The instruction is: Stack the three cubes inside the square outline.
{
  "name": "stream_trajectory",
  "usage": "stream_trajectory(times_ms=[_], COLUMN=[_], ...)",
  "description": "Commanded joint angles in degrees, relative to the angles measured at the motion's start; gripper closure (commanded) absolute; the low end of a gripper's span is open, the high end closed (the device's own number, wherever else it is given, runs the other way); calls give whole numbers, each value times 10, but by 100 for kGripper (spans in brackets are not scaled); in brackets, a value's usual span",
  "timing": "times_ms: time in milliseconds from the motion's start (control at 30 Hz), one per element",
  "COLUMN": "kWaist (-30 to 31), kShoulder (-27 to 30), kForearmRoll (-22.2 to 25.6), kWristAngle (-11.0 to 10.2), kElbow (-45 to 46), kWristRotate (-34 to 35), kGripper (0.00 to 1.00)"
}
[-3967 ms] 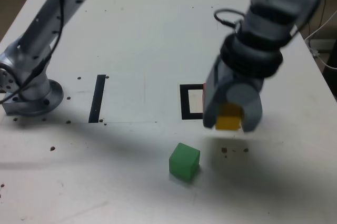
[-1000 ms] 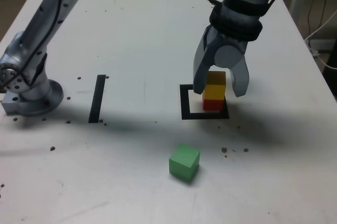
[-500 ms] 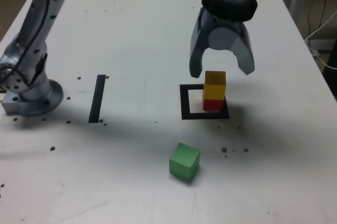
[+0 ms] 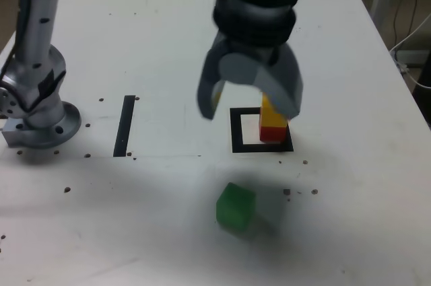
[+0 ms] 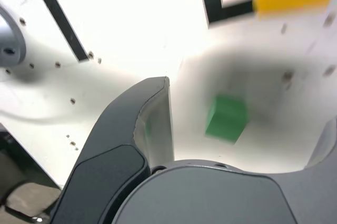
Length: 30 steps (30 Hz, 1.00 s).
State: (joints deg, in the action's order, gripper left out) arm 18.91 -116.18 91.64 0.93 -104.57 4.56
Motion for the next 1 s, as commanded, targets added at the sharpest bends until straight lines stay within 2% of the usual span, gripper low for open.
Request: stream_trajectory(times_ms=[0, 233, 600, 967], kWaist=[21, 67, 77, 77], kShoulder=[3, -4, -32, -43], kForearmRoll=[12, -12, -51, -135], kWristAngle=[6, 23, 40, 67], kElbow=[8, 28, 43, 111], kWristRotate=[10, 29, 25, 10], kGripper=[1, 1, 1, 2])
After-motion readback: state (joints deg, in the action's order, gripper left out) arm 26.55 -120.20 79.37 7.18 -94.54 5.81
